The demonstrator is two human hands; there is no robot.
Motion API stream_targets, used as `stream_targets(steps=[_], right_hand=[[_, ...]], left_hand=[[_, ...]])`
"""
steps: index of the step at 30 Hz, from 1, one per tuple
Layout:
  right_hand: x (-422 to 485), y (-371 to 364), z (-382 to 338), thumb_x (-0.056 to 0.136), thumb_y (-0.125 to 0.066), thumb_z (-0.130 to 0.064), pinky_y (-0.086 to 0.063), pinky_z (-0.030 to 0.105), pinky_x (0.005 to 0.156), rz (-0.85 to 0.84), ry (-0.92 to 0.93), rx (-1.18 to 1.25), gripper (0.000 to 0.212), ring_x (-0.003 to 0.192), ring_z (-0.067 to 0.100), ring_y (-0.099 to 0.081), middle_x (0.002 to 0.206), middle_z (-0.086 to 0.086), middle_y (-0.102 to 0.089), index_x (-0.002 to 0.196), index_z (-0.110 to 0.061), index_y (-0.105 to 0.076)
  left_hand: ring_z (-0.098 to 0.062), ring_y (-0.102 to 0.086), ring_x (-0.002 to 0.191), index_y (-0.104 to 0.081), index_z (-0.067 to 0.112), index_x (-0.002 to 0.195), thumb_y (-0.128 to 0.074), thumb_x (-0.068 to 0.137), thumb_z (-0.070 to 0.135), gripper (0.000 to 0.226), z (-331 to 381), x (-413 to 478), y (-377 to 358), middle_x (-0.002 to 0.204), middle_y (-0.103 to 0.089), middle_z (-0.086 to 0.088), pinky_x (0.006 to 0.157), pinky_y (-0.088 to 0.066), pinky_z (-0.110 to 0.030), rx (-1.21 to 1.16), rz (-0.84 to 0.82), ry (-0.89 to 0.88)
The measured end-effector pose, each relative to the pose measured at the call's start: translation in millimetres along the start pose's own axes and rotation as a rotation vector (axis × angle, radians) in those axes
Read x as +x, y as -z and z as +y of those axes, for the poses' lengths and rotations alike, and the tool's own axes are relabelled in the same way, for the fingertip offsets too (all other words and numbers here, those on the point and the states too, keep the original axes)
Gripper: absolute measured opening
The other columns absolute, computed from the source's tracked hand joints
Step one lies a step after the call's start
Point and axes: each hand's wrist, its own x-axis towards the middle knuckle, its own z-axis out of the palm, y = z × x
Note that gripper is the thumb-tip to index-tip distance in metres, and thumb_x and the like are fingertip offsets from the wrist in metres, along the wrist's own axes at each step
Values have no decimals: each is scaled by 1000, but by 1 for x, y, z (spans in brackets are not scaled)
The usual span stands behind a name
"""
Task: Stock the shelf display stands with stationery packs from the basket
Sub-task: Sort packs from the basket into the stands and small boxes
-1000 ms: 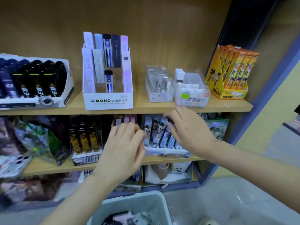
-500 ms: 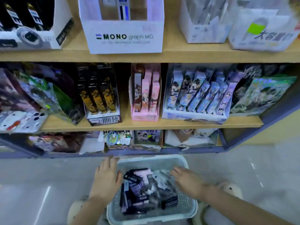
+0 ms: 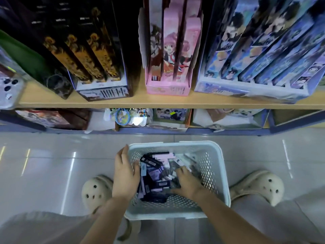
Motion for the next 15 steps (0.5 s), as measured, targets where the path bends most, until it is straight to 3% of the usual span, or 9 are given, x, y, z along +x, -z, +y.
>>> stream_targets(steps=[3,7,9,12,15], right_hand=[[8,-5,1,86,-67,-19,-38,29,100,37,-60,73,66,120,26,-49,139,13,-32,139,-8,-29],[11,-3,6,96,-44,-2,-22,23,109,-1,-33,8,52,134,21,-35,146,12,-35,144,-5,-27],[12,-3,9,96,-38,1,-23,23,108,-4,-24,-37,48,133,21,-37,145,12,-38,143,-5,-28],[10,3,11,93,-40,5,-31,25,103,-17,-43,-44,45,125,23,-44,138,15,-44,137,-2,-36],[-1,17,4,95,-41,1,-35,24,98,-19,-1,25,39,118,25,-52,134,14,-49,134,-3,-43]], left_hand=[[-25,-41,126,-27,9,147,-47,96,10,55,1,-1,-3,145,-31,-10,94,-32,-21,-8,42,20],[-27,-50,111,-29,13,146,-49,94,9,56,3,-1,-5,144,-33,-7,75,-38,-27,19,76,63],[-26,-49,113,-30,11,145,-50,93,6,56,4,-1,-6,143,-34,-9,78,-38,-27,14,78,72],[-34,-46,114,-43,3,134,-50,87,-2,49,4,-2,-7,131,-44,-20,95,-35,-34,43,160,0],[-28,-44,100,-46,11,117,-41,84,11,34,6,-16,-12,116,-49,-14,88,-32,-34,102,210,-163]])
